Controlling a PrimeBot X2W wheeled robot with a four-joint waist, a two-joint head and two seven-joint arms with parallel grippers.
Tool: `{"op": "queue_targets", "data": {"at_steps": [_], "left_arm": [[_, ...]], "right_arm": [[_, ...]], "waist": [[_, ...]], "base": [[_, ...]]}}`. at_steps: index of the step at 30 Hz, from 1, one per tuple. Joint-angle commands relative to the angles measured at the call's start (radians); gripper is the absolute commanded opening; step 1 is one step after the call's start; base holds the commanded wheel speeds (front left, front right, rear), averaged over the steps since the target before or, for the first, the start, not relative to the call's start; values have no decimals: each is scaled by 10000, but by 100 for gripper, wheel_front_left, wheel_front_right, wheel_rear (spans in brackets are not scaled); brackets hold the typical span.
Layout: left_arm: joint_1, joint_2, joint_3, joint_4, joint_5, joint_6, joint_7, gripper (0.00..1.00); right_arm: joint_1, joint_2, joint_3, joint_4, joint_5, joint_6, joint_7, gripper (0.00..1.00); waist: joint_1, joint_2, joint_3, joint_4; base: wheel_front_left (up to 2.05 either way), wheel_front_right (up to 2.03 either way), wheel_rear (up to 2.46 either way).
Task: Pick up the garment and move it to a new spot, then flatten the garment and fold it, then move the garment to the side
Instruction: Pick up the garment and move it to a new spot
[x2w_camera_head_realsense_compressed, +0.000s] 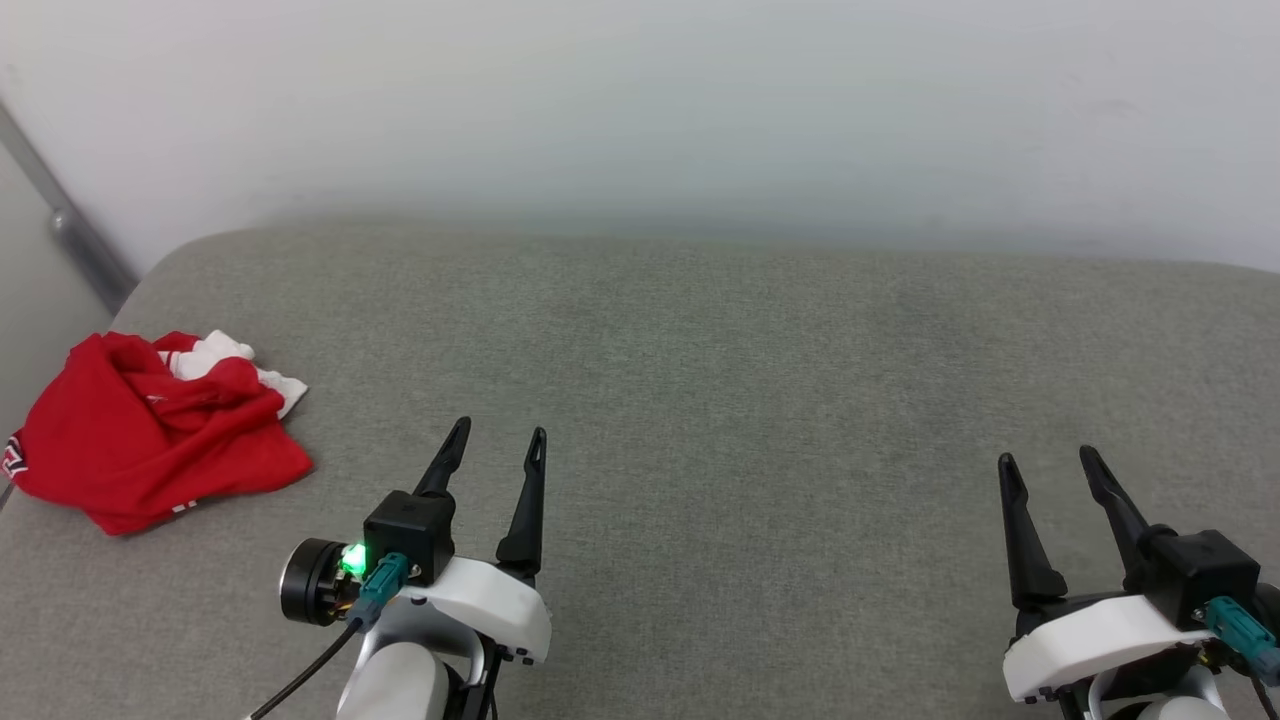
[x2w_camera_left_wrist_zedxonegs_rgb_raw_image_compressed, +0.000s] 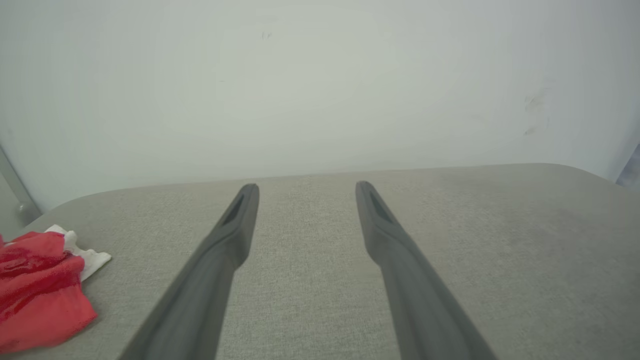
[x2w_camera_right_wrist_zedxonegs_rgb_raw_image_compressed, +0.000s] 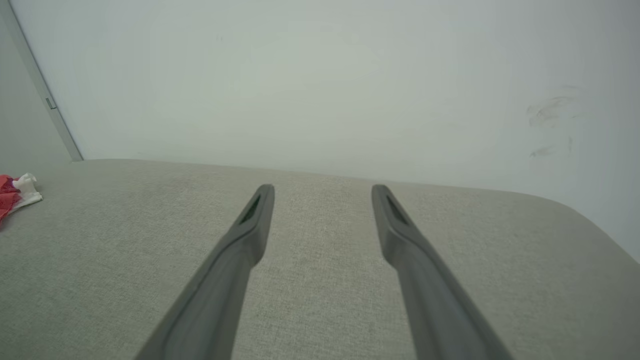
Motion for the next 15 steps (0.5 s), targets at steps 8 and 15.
{"op": "queue_targets", "data": {"at_steps": [8, 15], "left_arm": [[-148, -19, 138, 20, -272, 182, -27, 100], [-37, 72, 454, -36, -343, 283, -27, 100]], "right_arm": [[-122, -9, 156, -67, 169, -3, -86, 100], [-198, -8, 337, -92, 305, -3, -80, 100]], "waist": [[0, 0, 7, 1192], [0, 0, 7, 2429]], "base": [[0, 0, 0], [0, 0, 0]]}}
